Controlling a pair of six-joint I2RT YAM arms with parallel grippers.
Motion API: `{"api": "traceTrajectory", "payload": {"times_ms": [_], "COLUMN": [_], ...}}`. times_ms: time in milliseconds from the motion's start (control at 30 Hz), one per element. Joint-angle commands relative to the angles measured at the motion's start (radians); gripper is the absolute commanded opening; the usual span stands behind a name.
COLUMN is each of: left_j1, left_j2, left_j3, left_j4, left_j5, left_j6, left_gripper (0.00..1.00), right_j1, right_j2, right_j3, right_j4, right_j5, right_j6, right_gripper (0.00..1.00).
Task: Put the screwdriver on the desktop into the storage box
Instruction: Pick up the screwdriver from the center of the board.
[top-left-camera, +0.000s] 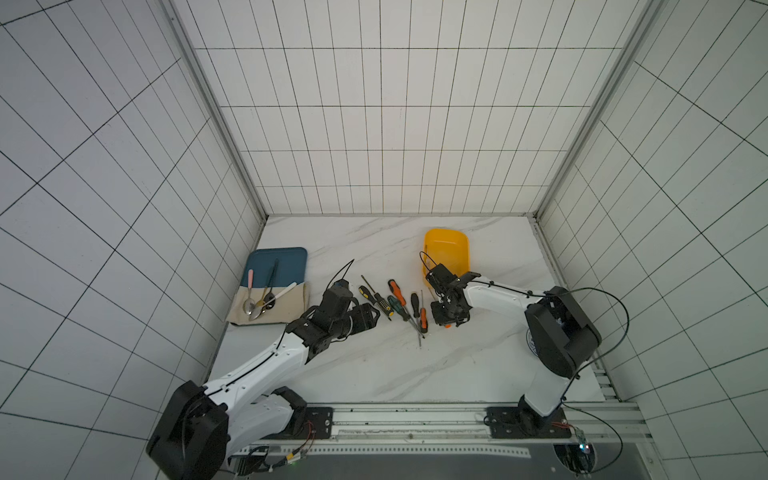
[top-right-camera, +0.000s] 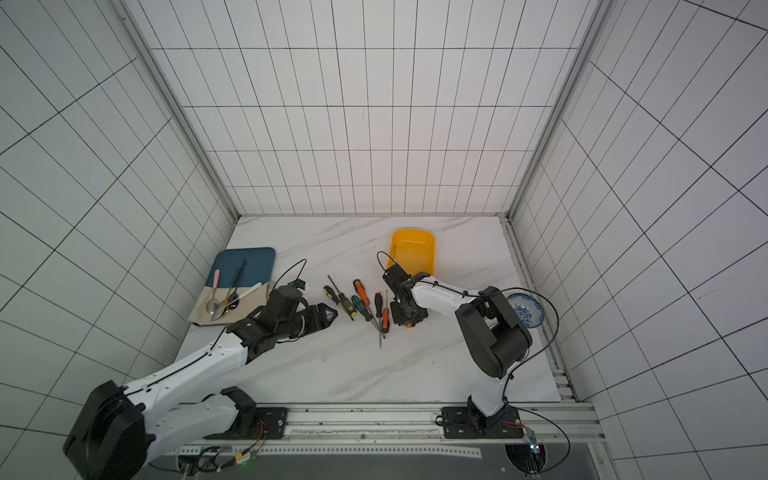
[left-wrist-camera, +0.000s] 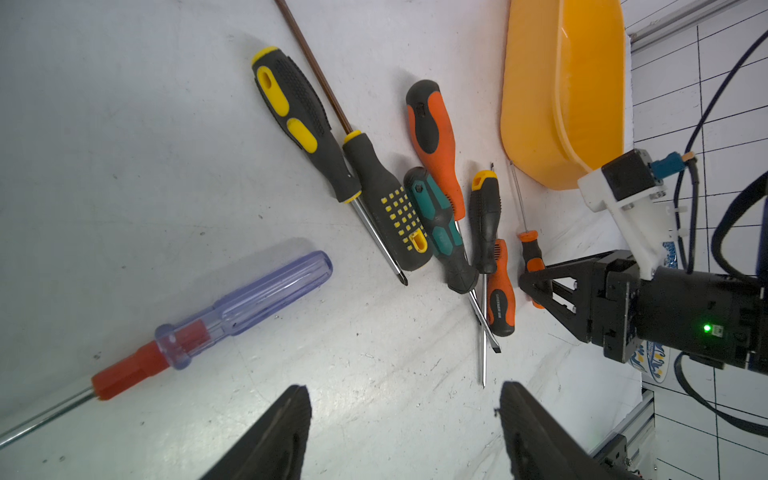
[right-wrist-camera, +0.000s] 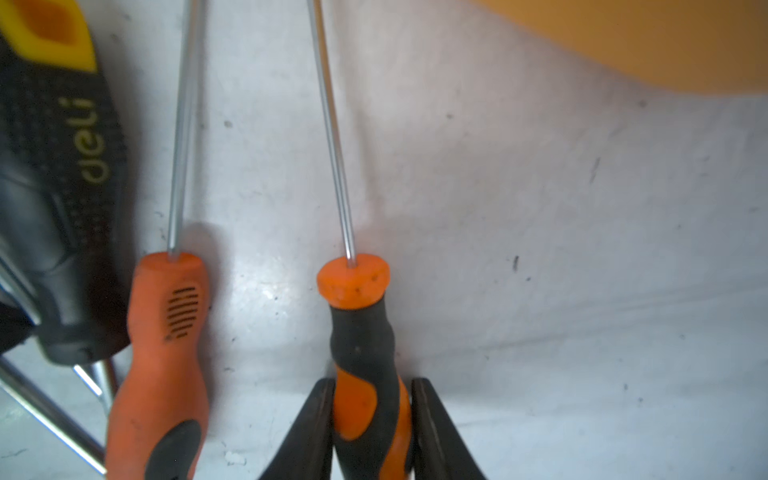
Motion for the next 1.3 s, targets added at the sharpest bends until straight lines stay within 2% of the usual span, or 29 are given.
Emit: {"api": "traceTrajectory", "payload": {"times_ms": [0,233,800,1033,1267], "left_j1": [-0.004,-0.004,-0.004,-0.004,-0.004], "left_j2": [-0.011,-0.016,-0.030,-0.029,-0.031], "left_j3": [-0.009,-0.008,0.019,0.022,0.018], "left_j4": [0.015,0.012,-0.011,-0.010,-0.005], "left_j5": [-0.007,-0.004,-0.007,0.001,0.005], "left_j6": [-0.002,-0.003,0.003,0.001,-0.003], "left_gripper": [0.76,0.76,0.76,0.76,0.76], "right_j1": [0.020,0.026,0.025,-0.039,-0.144], "right_j2": [-0.019,-0.083,-0.298,-0.292,-0.217], "right_j3": [0.008,-0.017,-0.034,0.057,0.181], "right_j4": [-0.053,-0.059,-0.082,-0.083,-0.082], "right_j5": [0.003,-0.034,-0.134,-0.163,-0.194], "right_j6": [0.016,0.027,0.018,0.023,0.030], "right_gripper": [0.27,0.20,0.17,0.17,0.17]}}
